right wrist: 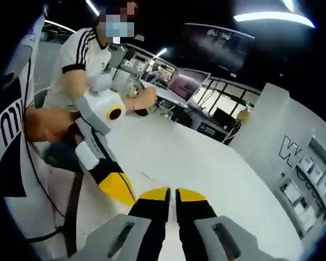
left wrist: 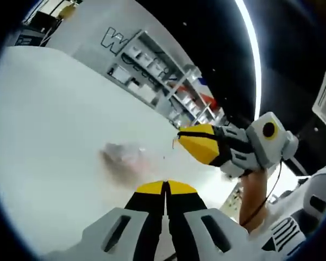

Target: Open the resealable bag by pulling the two sides of the seal apart until the entire bag opening is separated and visibly accessible.

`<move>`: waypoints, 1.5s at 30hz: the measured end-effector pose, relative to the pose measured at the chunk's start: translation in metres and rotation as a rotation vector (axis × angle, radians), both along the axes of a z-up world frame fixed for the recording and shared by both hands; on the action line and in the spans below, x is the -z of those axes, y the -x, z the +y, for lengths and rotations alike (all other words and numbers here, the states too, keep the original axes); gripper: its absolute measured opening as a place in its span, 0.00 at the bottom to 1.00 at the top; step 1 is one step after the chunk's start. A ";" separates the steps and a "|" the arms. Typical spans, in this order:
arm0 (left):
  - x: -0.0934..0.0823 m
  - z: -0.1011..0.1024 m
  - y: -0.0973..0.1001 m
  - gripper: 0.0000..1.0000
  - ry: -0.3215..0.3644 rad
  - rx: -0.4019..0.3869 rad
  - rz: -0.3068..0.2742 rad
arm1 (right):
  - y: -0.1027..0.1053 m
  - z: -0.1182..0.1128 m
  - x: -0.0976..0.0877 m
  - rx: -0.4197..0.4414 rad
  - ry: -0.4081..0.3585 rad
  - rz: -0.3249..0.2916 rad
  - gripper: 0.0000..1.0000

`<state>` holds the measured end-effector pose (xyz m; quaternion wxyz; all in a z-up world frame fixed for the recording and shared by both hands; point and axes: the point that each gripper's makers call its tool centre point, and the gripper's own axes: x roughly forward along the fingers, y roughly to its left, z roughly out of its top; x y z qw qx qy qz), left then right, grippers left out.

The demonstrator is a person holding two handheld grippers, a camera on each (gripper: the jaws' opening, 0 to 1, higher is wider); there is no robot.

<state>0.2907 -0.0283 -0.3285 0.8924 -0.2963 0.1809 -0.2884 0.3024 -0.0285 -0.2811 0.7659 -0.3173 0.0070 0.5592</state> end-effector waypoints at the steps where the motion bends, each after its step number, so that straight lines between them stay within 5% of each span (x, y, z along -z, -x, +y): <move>1: 0.001 -0.001 0.001 0.01 0.000 -0.001 0.001 | 0.001 -0.001 0.005 0.007 0.023 0.000 0.11; 12: 0.002 -0.002 0.005 0.01 -0.009 0.001 0.003 | 0.007 0.001 0.034 0.037 0.075 -0.037 0.10; 17: 0.005 -0.003 0.006 0.01 -0.032 0.005 0.005 | -0.009 0.000 0.029 0.091 0.044 -0.097 0.02; 25: 0.005 -0.003 0.002 0.01 -0.131 -0.010 -0.024 | -0.027 0.000 -0.001 0.173 -0.162 -0.116 0.00; 35: -0.008 -0.001 -0.003 0.02 -0.170 -0.025 -0.108 | -0.031 0.003 -0.010 0.194 -0.200 -0.127 0.00; 41: -0.014 0.010 -0.010 0.23 -0.243 -0.069 -0.205 | -0.036 0.002 -0.013 0.198 -0.203 -0.129 0.00; 45: -0.017 0.023 -0.018 0.54 -0.399 -0.127 -0.292 | -0.039 0.001 -0.017 0.200 -0.215 -0.127 0.00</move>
